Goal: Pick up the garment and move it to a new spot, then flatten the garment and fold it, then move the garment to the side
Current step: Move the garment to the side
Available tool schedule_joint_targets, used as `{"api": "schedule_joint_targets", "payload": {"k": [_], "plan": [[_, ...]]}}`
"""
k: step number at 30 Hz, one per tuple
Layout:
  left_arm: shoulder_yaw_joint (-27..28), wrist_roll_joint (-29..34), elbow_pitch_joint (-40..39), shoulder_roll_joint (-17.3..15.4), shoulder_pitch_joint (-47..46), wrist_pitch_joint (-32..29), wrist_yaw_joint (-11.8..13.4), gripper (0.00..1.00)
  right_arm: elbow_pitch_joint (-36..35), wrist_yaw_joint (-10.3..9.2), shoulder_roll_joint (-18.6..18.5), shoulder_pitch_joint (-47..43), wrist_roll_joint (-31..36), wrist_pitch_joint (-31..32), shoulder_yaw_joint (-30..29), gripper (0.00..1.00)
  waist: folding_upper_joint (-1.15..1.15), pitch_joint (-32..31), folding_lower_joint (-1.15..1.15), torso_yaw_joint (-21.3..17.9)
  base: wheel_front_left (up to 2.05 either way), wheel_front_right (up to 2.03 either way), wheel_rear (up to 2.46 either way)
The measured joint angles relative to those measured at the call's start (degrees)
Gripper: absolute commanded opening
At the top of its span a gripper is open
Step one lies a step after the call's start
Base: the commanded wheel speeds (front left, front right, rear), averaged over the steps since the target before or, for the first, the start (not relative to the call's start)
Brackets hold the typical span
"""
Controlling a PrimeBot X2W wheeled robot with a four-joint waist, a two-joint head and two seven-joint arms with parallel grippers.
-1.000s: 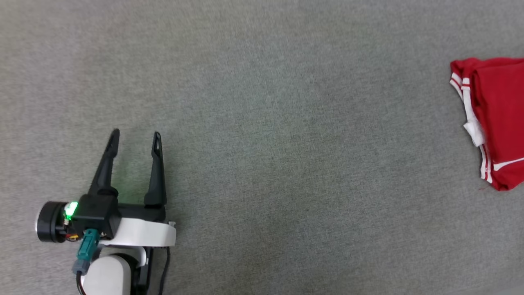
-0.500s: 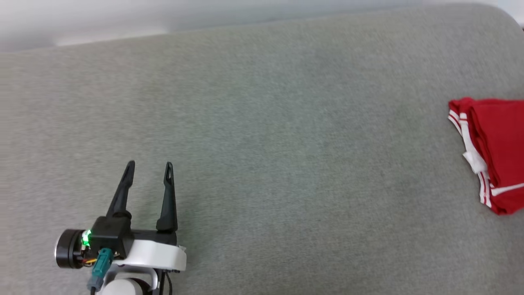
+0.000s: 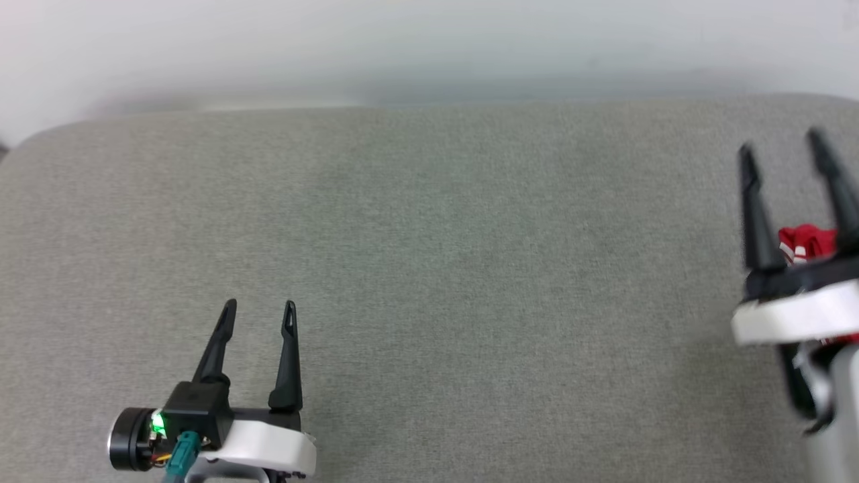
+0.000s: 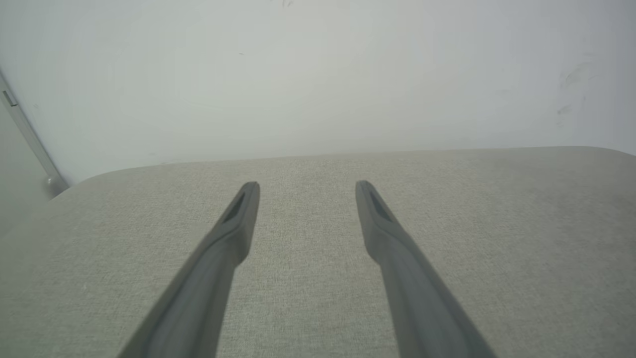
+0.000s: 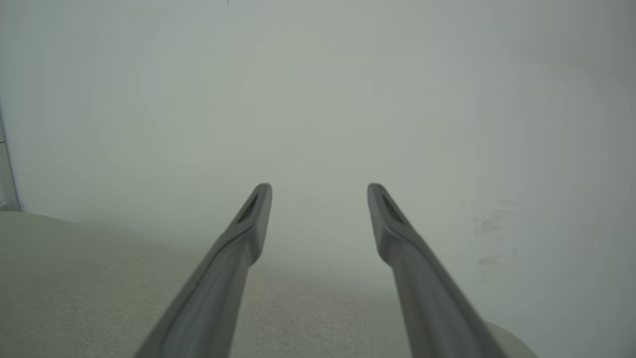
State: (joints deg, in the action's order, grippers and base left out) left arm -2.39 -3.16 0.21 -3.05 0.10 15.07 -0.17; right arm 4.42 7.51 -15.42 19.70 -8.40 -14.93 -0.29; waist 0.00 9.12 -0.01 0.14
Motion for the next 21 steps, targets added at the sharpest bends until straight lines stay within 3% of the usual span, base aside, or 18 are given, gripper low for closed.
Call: {"api": "schedule_joint_targets", "payload": {"k": [11, 21], "plan": [[-0.4, -0.1, 1.3, 0.1, 2.2, 0.0, -0.1, 1.0, -1.8, 0.0, 8.2, -14.2, 0.1, -0.1, -1.0, 1.0, 0.0, -4.0, 0.0, 1.9, 0.0, 0.0, 0.0], [-1.0, -0.8, 2.8, 0.1, 5.2, 0.0, -0.1, 1.0, -3.4, -0.01, 11.7, -23.4, 0.0, -0.1, -3.6, 1.0, 0.0, -7.8, -0.01, 1.9, 0.0, 0.0, 0.0]]}}
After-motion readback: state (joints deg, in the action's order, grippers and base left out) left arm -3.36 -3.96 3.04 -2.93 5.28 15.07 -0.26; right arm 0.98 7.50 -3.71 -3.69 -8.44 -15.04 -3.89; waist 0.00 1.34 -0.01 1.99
